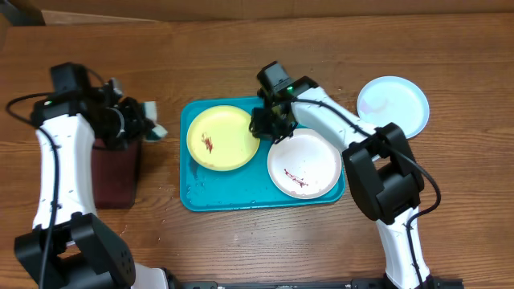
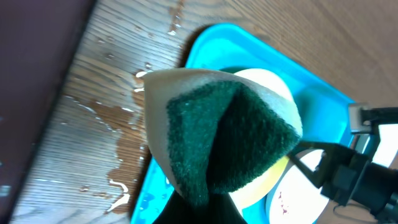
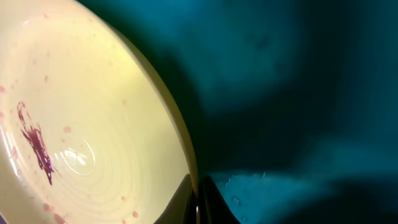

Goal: Clean dirty plates on tray and stack at the side
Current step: 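Bring the sponge with the left gripper onto the yellow plate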

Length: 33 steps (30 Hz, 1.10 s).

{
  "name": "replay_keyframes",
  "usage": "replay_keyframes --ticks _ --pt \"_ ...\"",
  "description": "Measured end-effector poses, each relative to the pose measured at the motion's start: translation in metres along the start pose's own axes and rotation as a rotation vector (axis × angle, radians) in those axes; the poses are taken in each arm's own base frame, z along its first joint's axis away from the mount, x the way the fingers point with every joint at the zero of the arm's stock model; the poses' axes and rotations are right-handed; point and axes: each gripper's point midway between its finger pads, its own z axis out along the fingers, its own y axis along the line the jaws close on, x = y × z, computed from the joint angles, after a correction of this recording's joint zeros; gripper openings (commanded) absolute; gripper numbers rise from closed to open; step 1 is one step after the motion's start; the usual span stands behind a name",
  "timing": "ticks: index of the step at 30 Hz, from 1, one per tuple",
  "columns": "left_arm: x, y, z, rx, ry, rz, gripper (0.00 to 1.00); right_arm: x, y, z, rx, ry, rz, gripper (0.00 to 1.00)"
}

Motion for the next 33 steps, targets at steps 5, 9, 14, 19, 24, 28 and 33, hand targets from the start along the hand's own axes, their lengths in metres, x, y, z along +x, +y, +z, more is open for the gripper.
replay_keyframes --ticks 5,9,14,19,24,28,33 --pt "0.006 -0.018 0.010 -0.020 0.004 0.048 0.04 0.011 0.001 0.003 0.030 0.025 0.065 0.37" --pt "0.009 -0.023 0.013 -0.040 0.007 0.064 0.04 0.018 -0.002 0.003 0.047 0.048 0.078 0.44" --pt "0.008 -0.020 0.013 -0.064 -0.001 0.063 0.04 0.022 -0.003 -0.003 0.063 0.075 0.019 0.44" --pt "0.008 -0.018 0.013 -0.074 -0.004 0.063 0.04 -0.012 0.023 -0.024 0.002 -0.041 -0.181 0.43" --pt "0.008 -0.018 0.013 -0.075 -0.003 0.060 0.04 -0.043 0.024 -0.033 0.050 -0.167 -0.313 0.36" --pt "0.009 -0.017 0.013 -0.077 0.002 0.058 0.04 -0.047 0.015 -0.028 0.098 -0.179 -0.339 0.28" --pt "0.009 -0.017 0.013 -0.077 0.002 0.058 0.04 -0.039 0.001 -0.005 0.124 -0.115 -0.333 0.27"
